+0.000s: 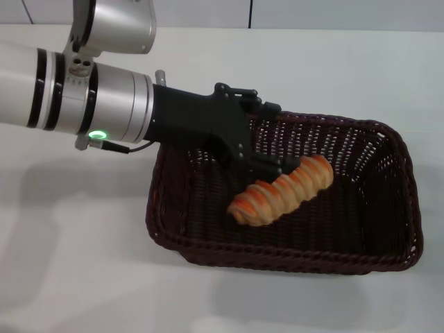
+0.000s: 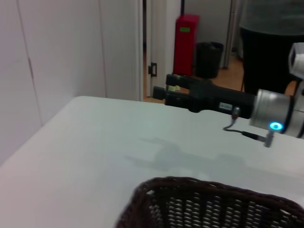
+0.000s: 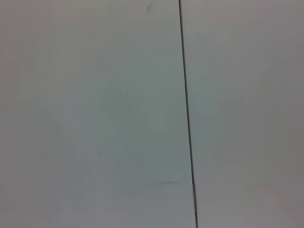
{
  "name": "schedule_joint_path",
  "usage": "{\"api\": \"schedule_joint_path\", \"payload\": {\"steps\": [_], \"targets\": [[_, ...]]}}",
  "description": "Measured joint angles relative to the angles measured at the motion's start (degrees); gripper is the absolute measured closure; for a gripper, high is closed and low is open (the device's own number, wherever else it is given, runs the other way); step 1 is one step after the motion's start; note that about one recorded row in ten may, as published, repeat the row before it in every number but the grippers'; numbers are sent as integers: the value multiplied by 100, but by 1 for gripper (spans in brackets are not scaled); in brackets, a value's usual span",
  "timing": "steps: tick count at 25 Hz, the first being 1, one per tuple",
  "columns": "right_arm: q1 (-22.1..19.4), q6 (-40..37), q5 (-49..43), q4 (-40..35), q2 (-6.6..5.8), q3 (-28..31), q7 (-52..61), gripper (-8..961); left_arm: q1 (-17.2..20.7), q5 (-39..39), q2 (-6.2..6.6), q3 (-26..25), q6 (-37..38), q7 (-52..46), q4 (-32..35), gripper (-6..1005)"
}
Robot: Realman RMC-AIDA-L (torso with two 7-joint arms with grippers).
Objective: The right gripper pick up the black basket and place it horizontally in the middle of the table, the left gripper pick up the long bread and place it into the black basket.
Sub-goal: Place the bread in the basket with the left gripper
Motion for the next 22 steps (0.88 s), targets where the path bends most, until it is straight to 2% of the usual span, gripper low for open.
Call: {"api": "schedule_joint_path", "payload": {"steps": [2, 3, 4, 5, 7, 9, 11, 12, 13, 15, 17, 19, 20, 21, 22], "targets": [[-5, 0, 0, -1, 0, 10, 0, 121, -65, -1, 0, -42, 374, 194, 121, 200], [-5, 0, -1, 1, 0, 14, 0, 121, 25, -8, -10, -22, 926, 435, 136, 166], [-5, 0, -1, 1, 0, 14, 0, 121, 25, -8, -10, -22, 926, 435, 136, 161], [-3, 0, -1, 6, 0, 17, 0, 121, 173, -33, -21, 138, 1738, 718, 173, 156], [-2, 0, -1, 6, 0, 8, 0, 121, 296, -55, -20, 416, 2756, 935, 247, 145], [-11, 0, -1, 5, 0, -1, 0, 121, 382, -39, -16, 1168, 4796, 1227, 514, 142], [-20, 0, -1, 11, 1, 3, 0, 122, 382, -39, -16, 1168, 4796, 1227, 514, 146], [-25, 1, 3, 19, 4, 10, 0, 122, 250, 125, -16, 2217, 7149, 1265, 1174, 148], [-28, 5, 25, 63, 6, 25, 0, 122, 113, 313, -23, 2661, 8346, 1037, 1615, 150], [-26, 44, 30, 107, 9, 27, 0, 122, -29, 653, -33, 3132, 9955, 482, 2225, 150], [-24, 209, 38, 249, 17, 36, 0, 122, -80, 1198, -28, 3426, 11478, -522, 2852, 150], [-7, 619, 80, 521, 29, 32, 39, 122, -65, 1815, -7, 3504, 12360, -1861, 3453, 150], [-3, 744, 97, 600, 31, 24, 47, 122, -69, 2527, 8, 3435, 13007, -3455, 4192, 150], [-3, 744, 97, 600, 31, 24, 47, 122, -69, 2527, 8, 3435, 13007, -3455, 4192, 150], [0, 860, 105, 670, 34, 10, 48, 122, -106, 2887, 13, 3345, 13297, -4256, 4650, 150]]}}
